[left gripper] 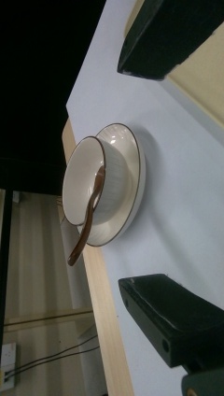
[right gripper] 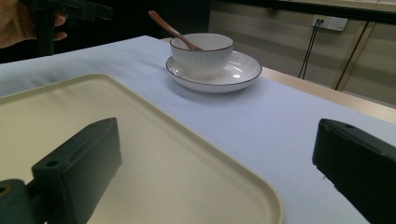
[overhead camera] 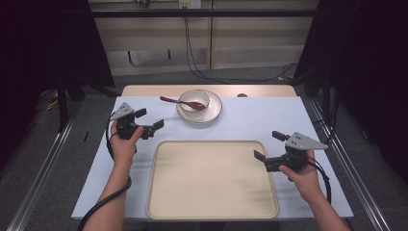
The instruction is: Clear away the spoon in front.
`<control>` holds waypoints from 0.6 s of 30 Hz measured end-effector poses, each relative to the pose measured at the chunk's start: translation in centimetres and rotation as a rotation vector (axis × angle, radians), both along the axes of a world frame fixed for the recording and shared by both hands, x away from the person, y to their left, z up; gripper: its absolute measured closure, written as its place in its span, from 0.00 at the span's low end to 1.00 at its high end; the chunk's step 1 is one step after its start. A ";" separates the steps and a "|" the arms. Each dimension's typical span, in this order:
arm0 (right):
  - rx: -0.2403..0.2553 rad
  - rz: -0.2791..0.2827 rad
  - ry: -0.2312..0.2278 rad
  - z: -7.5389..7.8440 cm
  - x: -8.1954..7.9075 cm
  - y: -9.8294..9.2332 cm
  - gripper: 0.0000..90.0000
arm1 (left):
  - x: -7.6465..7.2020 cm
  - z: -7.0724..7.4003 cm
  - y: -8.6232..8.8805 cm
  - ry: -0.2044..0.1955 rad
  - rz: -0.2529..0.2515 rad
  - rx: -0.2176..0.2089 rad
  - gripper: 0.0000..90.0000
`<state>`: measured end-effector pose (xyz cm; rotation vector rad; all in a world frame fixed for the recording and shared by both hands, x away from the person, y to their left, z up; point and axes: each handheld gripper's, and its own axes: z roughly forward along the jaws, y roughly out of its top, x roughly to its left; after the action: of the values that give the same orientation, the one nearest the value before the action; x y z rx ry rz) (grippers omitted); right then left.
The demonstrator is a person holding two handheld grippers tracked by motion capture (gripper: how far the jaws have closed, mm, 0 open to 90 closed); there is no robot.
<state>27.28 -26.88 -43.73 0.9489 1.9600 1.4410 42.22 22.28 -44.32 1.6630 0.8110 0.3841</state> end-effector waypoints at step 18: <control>-0.018 0.030 -0.003 -0.2 0.1 0.4 0.02 | 2.1 -0.6 -1.3 0.027 0.069 0.030 0.00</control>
<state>27.34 -26.52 -43.90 0.9133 1.9895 1.4378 44.30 20.94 -44.89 1.6745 0.8885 0.4243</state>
